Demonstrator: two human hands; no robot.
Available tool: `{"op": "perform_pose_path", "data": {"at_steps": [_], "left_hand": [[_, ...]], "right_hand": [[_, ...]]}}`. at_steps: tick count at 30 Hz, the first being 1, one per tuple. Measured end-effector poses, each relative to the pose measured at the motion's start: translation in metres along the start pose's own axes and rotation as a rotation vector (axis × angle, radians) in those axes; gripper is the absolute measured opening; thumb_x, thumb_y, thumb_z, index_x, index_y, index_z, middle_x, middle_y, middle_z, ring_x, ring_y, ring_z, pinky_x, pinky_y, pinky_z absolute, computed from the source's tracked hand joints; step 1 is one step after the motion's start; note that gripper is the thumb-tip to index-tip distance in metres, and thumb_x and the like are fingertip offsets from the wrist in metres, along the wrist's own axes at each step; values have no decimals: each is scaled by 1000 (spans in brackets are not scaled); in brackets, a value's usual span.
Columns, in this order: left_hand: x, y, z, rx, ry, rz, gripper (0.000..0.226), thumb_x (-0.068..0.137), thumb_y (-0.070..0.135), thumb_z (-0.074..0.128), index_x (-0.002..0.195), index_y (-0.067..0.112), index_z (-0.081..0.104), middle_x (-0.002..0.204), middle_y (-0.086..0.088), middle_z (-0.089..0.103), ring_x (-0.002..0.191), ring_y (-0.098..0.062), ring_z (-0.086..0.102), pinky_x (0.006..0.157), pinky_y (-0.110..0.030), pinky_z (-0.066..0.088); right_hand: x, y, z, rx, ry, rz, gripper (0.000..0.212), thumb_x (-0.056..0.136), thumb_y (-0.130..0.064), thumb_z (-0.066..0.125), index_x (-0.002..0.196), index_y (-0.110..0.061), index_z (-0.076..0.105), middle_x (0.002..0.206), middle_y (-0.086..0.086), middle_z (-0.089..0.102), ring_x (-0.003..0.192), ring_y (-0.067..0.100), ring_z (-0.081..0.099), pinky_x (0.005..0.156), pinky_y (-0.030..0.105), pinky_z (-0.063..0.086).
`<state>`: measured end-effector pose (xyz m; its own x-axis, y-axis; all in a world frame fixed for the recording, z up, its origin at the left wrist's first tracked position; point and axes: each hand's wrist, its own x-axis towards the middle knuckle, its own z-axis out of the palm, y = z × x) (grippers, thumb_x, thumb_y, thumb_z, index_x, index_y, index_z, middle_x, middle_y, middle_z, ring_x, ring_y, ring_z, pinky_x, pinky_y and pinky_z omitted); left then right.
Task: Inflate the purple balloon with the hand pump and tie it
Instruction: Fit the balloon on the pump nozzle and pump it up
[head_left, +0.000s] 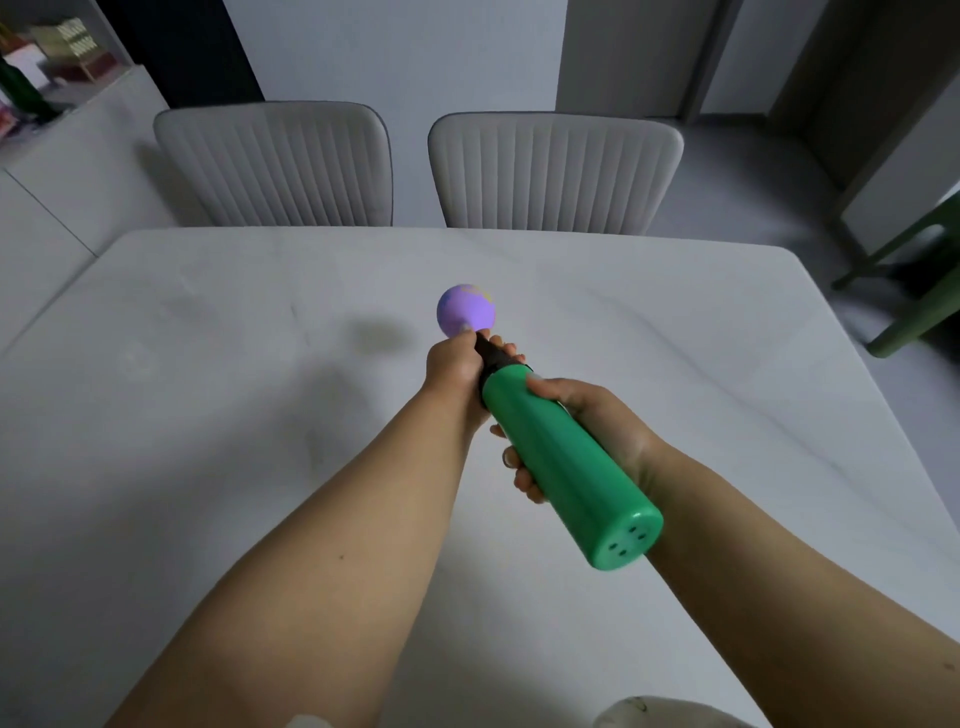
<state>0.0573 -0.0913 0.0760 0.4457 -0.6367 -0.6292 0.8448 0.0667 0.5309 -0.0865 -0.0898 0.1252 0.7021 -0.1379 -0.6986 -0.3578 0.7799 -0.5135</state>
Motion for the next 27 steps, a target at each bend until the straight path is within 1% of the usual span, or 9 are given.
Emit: {"op": "perform_pose_path", "data": {"at_steps": [2,4,7,10,14,16,18,23,27], "left_hand": [[1,0,4,31,-19,-8,41,104,27,27,70,11,43,50,-1,45,41,-17,42,51,-23,39],[2,2,7,35,-27,-16,40,104,28,28,70,11,43,51,-1,45,43,-17,41,51,-22,38],[8,9,11,-3,-29,-19,40,104,28,30,71,11,44,44,0,47,33,-15,45,49,-20,38],[10,8,15,-4,-29,-24,41,104,29,30,71,11,44,45,0,47,31,-15,45,48,-19,39],[5,-3,29,21,-50,-38,40,104,29,29,71,12,42,57,-1,41,42,-16,40,49,-20,37],[3,-9,33,46,-72,-41,41,104,30,28,70,12,42,55,-1,42,38,-15,42,49,-21,38],[1,-11,36,40,-89,-47,42,104,30,28,70,12,43,49,0,45,32,-14,43,48,-20,38],[4,-3,35,8,-76,-41,40,104,29,29,71,12,44,45,0,45,29,-14,43,47,-18,38],[0,-10,33,6,-59,-56,38,104,29,30,73,12,44,55,-1,43,31,-14,43,45,-16,40]], "right_hand": [[1,0,0,25,11,-20,45,82,-42,52,96,0,55,66,17,60,47,29,61,46,26,51],[-4,5,-3,42,10,-26,47,77,-42,56,98,0,56,68,17,60,48,29,61,46,26,51],[-18,15,-10,43,-22,-19,52,71,-42,59,102,0,58,68,17,60,48,29,61,46,27,51],[-25,16,-15,32,-42,-21,52,72,-42,57,102,0,57,67,17,60,47,29,61,46,27,51],[-20,0,-15,35,0,-58,51,70,-41,57,100,0,56,66,16,60,46,28,60,45,26,51],[-17,-6,-15,47,16,-84,50,70,-42,57,99,0,56,66,16,60,46,28,60,45,26,51],[-17,-7,-16,60,17,-95,50,72,-42,56,99,0,56,67,16,60,46,28,60,46,26,51],[-36,10,-25,83,-31,-62,52,71,-42,57,100,1,60,67,17,60,46,29,60,46,27,51],[-42,14,-27,73,-52,-33,51,69,-41,57,99,0,60,65,17,60,44,29,60,44,27,51]]}}
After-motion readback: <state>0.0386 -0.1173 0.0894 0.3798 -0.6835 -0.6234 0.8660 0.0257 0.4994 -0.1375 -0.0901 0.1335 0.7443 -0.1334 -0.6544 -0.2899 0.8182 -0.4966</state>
